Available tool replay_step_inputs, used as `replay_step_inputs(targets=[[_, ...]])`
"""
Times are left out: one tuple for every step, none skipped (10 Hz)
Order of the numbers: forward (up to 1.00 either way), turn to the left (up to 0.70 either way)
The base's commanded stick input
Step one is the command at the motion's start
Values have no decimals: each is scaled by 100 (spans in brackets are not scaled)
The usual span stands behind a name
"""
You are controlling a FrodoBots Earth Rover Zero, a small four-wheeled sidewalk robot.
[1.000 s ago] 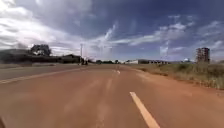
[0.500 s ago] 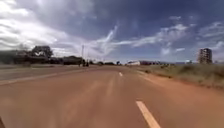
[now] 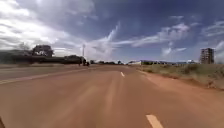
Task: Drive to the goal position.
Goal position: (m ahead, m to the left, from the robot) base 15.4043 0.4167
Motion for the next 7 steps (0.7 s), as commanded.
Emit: replay_step_inputs(targets=[[100,0],[100,0],[100,0],[100,0],[100,0],[100,0],[100,0]])
